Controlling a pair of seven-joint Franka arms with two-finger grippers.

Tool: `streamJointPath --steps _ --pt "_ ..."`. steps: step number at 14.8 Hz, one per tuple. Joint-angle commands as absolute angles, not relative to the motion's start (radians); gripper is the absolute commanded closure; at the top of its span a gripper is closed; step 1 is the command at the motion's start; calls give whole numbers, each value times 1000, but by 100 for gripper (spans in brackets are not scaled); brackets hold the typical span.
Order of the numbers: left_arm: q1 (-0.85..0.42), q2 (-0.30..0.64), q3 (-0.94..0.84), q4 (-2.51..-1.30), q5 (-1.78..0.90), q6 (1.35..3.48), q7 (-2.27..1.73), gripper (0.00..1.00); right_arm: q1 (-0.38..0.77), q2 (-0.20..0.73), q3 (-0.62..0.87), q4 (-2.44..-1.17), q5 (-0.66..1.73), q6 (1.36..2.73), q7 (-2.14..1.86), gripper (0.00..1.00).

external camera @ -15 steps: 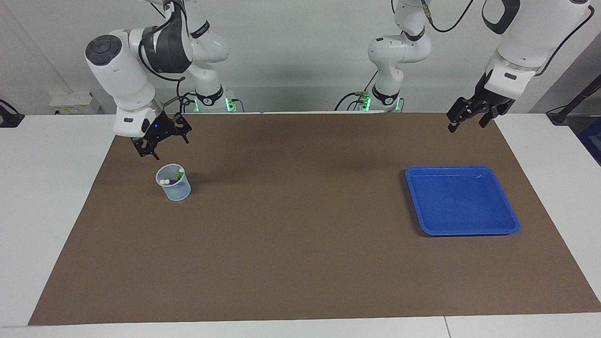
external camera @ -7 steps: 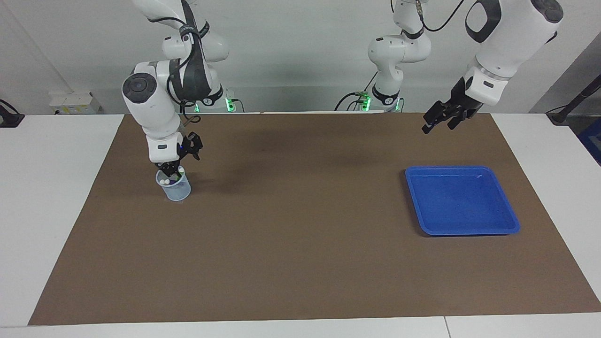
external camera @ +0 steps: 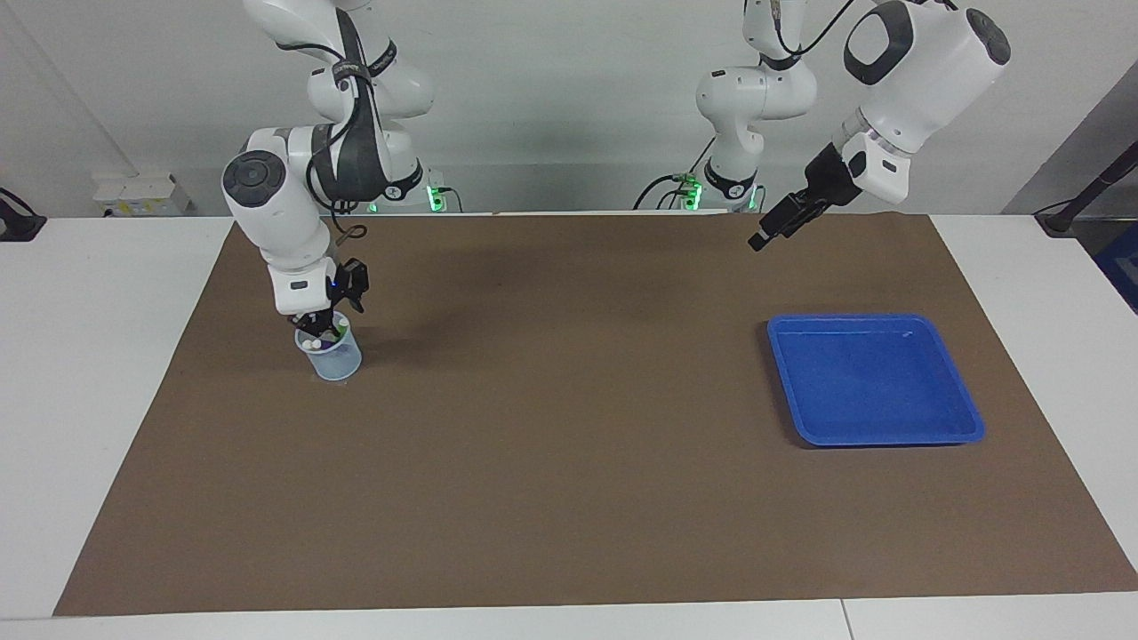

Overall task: Right arm passes pens to left for tray arrangement
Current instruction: 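Grasp the green pen in the cup with the right gripper while the left gripper advances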

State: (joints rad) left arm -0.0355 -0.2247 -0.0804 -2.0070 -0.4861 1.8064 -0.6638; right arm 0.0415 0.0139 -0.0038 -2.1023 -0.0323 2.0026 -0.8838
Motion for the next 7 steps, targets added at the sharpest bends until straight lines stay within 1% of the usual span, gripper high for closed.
streamJointPath --steps 1,3,5,7 --pt "-70 -276 -74 -2098 -581 1917 -852 0 32 -11 3 -2135 -55 2029 -890 50" --pt "-115 -299 -74 -2153 -624 2023 -980 0 32 -11 3 -2144 -55 2045 -888 56" --pt "-162 -316 -75 -2203 -679 2133 -1105 0 32 -11 3 -2151 -55 2051 -888 56" --pt "-216 -321 -75 -2223 -695 2204 -1213 0 31 -14 3 -2166 -55 2072 -891 56"
